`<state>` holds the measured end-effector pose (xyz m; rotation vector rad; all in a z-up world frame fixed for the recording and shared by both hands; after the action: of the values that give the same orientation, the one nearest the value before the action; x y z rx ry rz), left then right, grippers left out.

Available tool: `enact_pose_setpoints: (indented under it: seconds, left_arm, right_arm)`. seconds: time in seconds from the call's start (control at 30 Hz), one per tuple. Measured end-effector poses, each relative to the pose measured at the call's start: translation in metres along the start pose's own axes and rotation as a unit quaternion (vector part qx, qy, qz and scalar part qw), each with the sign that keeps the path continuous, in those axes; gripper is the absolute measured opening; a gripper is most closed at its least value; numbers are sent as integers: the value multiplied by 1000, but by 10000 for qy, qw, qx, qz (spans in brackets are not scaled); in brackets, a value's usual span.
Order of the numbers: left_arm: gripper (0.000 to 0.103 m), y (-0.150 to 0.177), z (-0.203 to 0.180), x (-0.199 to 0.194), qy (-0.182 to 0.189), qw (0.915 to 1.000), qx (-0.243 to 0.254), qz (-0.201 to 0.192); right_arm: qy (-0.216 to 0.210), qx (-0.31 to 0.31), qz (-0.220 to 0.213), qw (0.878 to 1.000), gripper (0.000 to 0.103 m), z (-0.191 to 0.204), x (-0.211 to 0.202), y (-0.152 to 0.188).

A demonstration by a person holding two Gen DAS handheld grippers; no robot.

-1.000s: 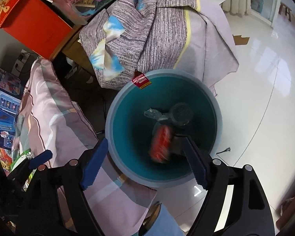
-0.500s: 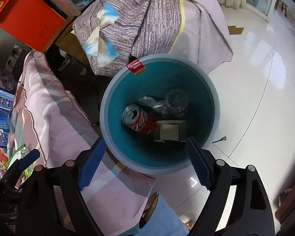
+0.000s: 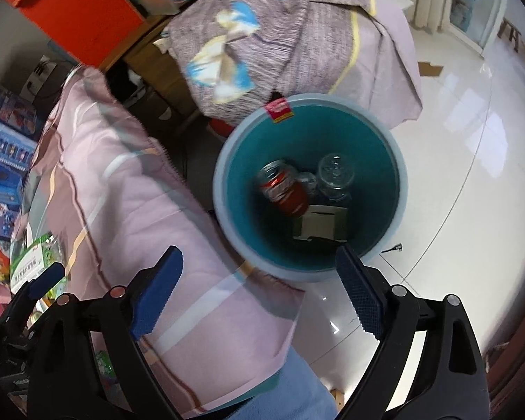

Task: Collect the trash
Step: 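Move both tools back over the remaining trash on the table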

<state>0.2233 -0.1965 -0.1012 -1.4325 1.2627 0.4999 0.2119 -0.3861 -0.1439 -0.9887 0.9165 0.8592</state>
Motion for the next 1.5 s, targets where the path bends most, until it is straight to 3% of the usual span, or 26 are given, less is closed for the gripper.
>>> enact_pose_setpoints:
  seconds: [0.47, 0.7, 0.93, 1.13, 1.3, 1.43, 1.5]
  left_arm:
    - [98, 36, 122, -86, -478, 9952, -658, -543]
    - [98, 68, 199, -140, -804, 9880, -1024, -831]
    - [99, 105, 282, -191, -1155, 9714, -1648, -1259]
    - [99, 130, 342, -206, -1318, 9599, -2068, -1357]
    - [99, 142, 372, -204, -1191, 9563, -2308, -1343]
    - [99, 148, 382, -201, -1123, 9579, -2290, -1315]
    - [99, 151, 385, -199, -1124, 9581, -2298, -1286]
  right_arm:
    - [-48, -1350, 106, 9908, 85, 146, 1, 29]
    - [-12, -2247, 138, 9743, 85, 235, 6, 53]
    - [-118, -3387, 145, 9407, 85, 340, 19, 88]
    - [-148, -4241, -49, 9055, 85, 416, 32, 110]
    - [-74, -4719, -208, 8814, 85, 460, 52, 124]
    - [120, -5165, -630, 8539, 85, 483, 69, 129]
    - [167, -5275, -724, 8463, 85, 489, 77, 130]
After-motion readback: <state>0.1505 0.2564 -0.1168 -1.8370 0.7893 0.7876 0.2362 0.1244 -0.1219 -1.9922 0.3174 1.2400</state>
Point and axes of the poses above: each gripper's, at about its wrist camera, not at the fingertips, and x roughly the way its jaws point, z to its left, y to its underside, the point moved 9 cm from there along x, roughly the way its jaws point, and after that the axes turned 3 degrees about -x, right-handed, at the moved point
